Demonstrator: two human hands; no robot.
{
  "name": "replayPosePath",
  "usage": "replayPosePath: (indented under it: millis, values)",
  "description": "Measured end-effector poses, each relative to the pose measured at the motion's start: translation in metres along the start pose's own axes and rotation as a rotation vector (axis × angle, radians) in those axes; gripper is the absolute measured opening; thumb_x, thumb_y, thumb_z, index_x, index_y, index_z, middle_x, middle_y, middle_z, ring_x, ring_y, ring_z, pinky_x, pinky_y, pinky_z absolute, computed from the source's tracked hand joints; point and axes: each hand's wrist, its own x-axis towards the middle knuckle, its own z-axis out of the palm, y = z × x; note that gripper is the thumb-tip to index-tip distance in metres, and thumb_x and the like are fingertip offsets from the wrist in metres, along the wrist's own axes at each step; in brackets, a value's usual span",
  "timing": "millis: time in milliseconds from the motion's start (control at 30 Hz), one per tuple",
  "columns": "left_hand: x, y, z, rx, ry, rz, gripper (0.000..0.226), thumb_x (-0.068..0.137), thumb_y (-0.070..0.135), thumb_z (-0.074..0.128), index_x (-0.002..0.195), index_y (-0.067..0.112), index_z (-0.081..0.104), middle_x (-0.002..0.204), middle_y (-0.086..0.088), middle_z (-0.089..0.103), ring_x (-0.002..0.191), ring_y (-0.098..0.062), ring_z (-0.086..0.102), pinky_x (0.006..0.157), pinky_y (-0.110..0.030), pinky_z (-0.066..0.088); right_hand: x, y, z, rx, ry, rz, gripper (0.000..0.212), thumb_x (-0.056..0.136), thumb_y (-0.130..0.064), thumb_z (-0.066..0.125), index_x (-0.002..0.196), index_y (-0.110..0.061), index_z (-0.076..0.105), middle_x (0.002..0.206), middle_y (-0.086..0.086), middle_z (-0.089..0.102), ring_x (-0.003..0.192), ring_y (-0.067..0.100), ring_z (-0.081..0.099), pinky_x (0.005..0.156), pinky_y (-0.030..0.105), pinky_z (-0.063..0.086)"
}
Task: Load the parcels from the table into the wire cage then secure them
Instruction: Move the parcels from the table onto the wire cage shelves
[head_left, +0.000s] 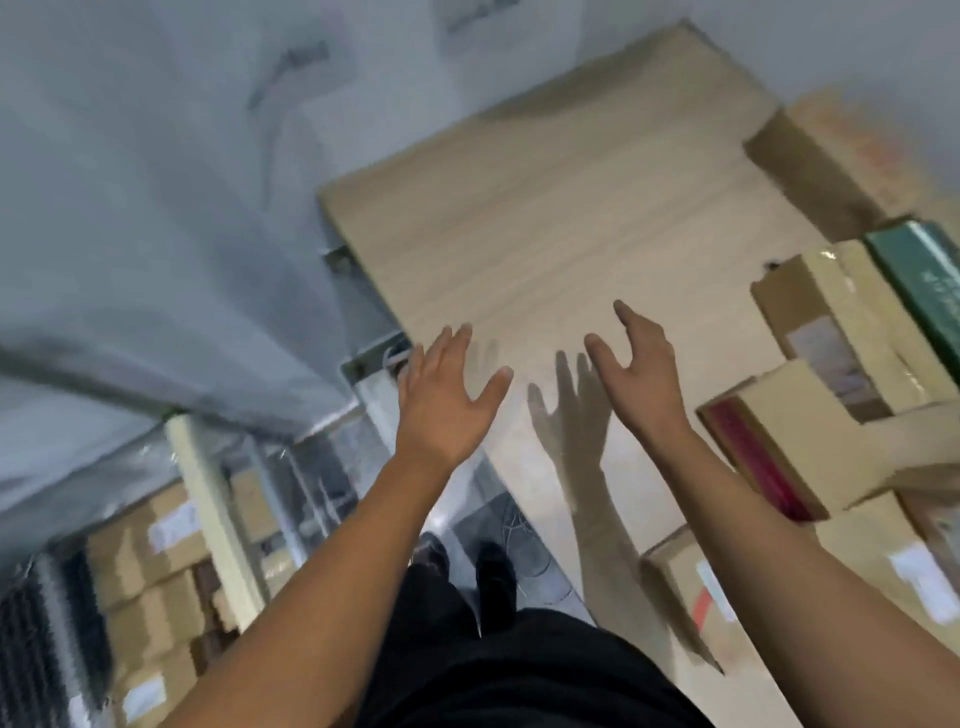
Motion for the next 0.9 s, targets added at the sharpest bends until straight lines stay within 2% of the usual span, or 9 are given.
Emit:
replayPosePath:
  millis: [133, 300, 467, 600, 667, 833, 900]
  values:
    - [0.071, 0.050, 0.028, 0.033, -0.136, 0.108, 0.077, 0.097, 0.071, 0.045, 0.163, 0.037, 0.022, 0.172, 0.009, 0.015, 0.160, -0.023, 0.002, 0.129, -0.051, 0.007, 0.037, 0.039, -0.034, -0.005, 0.139, 0.164, 0.064, 0.100, -0.048, 0.058, 0.157, -0.024, 0.040, 0.159, 0.006, 0.042, 0.150, 0.024, 0.033, 0.117, 0.031, 0.027]
    - [0.169, 0.110, 0.069, 0.098, -0.279, 0.274, 0.076, 0.097, 0.069, 0.046, 0.162, 0.035, 0.026, 0.172, 0.008, 0.018, 0.160, -0.023, 0.004, 0.128, -0.052, 0.011, 0.111, 0.075, -0.046, -0.119, 0.197, 0.292, 0.065, 0.101, -0.047, 0.056, 0.158, -0.020, 0.039, 0.159, 0.011, 0.041, 0.149, 0.029, 0.034, 0.123, 0.039, 0.027]
    - [0.269, 0.174, 0.103, 0.203, -0.360, 0.476, 0.075, 0.098, 0.068, 0.045, 0.162, 0.035, 0.024, 0.172, 0.006, 0.016, 0.160, -0.024, 0.004, 0.129, -0.051, 0.011, 0.184, 0.115, -0.029, -0.253, 0.206, 0.508, 0.072, 0.098, -0.065, 0.033, 0.162, -0.036, 0.020, 0.169, 0.009, 0.022, 0.157, 0.029, 0.014, 0.127, 0.050, 0.013]
    - [0.339, 0.226, 0.139, 0.278, -0.388, 0.625, 0.075, 0.098, 0.066, 0.046, 0.162, 0.034, 0.024, 0.172, 0.004, 0.015, 0.159, -0.027, 0.002, 0.129, -0.050, 0.008, 0.227, 0.151, -0.007, -0.363, 0.189, 0.549, 0.072, 0.099, -0.069, 0.016, 0.164, -0.040, 0.006, 0.174, 0.005, -0.002, 0.159, 0.023, -0.012, 0.127, 0.051, -0.009]
    - [0.368, 0.247, 0.160, 0.316, -0.396, 0.685, 0.075, 0.098, 0.067, 0.047, 0.162, 0.035, 0.025, 0.173, 0.005, 0.014, 0.159, -0.027, 0.000, 0.129, -0.050, 0.006, 0.237, 0.164, 0.001, -0.447, 0.222, 0.558, 0.071, 0.100, -0.070, 0.008, 0.164, -0.041, -0.001, 0.173, 0.002, -0.011, 0.158, 0.021, -0.021, 0.126, 0.051, -0.014]
    - [0.425, 0.309, 0.216, 0.427, -0.409, 0.831, 0.082, 0.094, 0.070, 0.052, 0.162, 0.035, 0.024, 0.173, 0.002, 0.011, 0.159, -0.032, -0.003, 0.127, -0.050, -0.002, 0.240, 0.175, 0.006, -0.524, 0.233, 0.553, 0.070, 0.101, -0.070, 0.005, 0.163, -0.041, -0.007, 0.171, 0.001, -0.018, 0.157, 0.024, -0.023, 0.126, 0.053, -0.010]
    - [0.444, 0.341, 0.242, 0.466, -0.427, 0.919, 0.088, 0.091, 0.074, 0.054, 0.162, 0.034, 0.024, 0.173, 0.000, 0.010, 0.159, -0.034, -0.003, 0.127, -0.053, -0.003, 0.239, 0.178, 0.006, -0.585, 0.191, 0.549, 0.070, 0.105, -0.065, 0.018, 0.163, -0.039, -0.011, 0.170, 0.004, -0.020, 0.157, 0.028, -0.022, 0.126, 0.055, -0.006]
